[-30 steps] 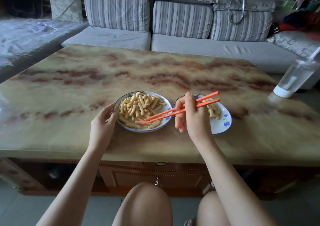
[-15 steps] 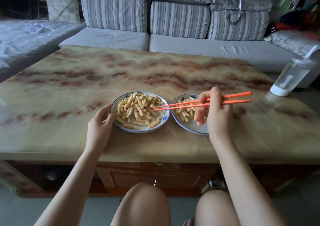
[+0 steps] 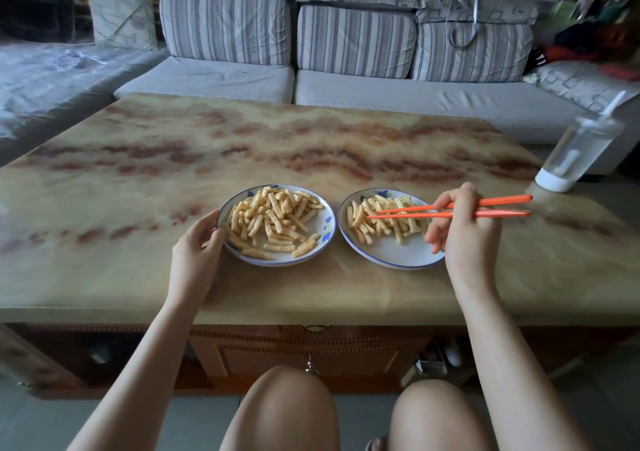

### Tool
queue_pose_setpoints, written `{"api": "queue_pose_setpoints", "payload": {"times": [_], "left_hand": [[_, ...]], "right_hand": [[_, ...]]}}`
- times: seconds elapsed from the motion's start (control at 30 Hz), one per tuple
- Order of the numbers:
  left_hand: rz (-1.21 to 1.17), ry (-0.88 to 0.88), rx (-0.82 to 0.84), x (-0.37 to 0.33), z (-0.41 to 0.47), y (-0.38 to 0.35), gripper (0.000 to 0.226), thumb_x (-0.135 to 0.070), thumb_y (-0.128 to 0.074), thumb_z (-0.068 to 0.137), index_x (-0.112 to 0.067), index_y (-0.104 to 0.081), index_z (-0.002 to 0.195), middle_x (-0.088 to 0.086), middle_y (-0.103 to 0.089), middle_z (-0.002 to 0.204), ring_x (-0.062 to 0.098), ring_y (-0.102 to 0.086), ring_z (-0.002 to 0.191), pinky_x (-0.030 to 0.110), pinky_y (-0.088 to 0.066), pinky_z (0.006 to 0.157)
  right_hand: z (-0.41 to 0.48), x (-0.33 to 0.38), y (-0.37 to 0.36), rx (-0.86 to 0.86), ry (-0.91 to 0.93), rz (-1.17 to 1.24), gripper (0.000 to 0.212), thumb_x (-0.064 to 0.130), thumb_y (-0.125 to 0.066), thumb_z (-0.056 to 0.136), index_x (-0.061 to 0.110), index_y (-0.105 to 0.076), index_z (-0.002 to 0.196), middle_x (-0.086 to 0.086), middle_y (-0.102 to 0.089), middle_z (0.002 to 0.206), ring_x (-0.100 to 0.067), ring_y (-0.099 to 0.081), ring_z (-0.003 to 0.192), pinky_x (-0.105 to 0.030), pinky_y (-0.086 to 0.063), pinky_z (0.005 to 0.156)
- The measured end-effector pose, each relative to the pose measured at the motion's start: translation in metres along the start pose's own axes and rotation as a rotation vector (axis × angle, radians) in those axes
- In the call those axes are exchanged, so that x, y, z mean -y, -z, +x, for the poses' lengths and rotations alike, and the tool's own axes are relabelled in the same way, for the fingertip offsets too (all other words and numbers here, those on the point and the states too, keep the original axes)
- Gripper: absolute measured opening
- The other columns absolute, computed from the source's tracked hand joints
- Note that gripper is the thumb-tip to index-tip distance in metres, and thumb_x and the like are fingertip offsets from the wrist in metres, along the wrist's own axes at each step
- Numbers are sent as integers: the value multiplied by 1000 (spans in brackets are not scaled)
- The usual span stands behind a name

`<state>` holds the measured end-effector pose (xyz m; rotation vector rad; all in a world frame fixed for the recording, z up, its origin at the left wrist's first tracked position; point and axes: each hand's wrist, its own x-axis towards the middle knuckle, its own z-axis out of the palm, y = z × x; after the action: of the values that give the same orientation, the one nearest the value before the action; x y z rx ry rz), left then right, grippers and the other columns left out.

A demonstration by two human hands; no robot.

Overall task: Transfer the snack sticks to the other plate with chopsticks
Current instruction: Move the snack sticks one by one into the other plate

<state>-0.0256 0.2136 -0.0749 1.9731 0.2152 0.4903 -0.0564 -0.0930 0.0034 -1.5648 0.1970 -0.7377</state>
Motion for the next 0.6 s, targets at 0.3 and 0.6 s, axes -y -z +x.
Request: {"api": "queue_pose_setpoints", "payload": {"times": [0.3, 0.6], "left_hand": [[-7, 4, -2, -1, 0, 0, 37, -11, -51, 92, -16, -59, 128, -9, -61, 111, -3, -52, 97, -7, -30, 68], [-18, 4, -1, -3, -2, 0, 37, -11, -51, 92, -18, -60, 127, -13, -59, 106, -2, -51, 97, -7, -30, 69]], "right_hand": [[-19, 25, -34, 103, 24, 164, 46, 24, -31, 105, 10, -51, 66, -5, -46, 36, -16, -39, 28, -17, -28, 33], [-53, 14, -82, 411, 106, 99, 44, 33, -34, 100, 4, -53, 73, -16, -49, 41, -19, -39, 30, -23, -30, 33]]}}
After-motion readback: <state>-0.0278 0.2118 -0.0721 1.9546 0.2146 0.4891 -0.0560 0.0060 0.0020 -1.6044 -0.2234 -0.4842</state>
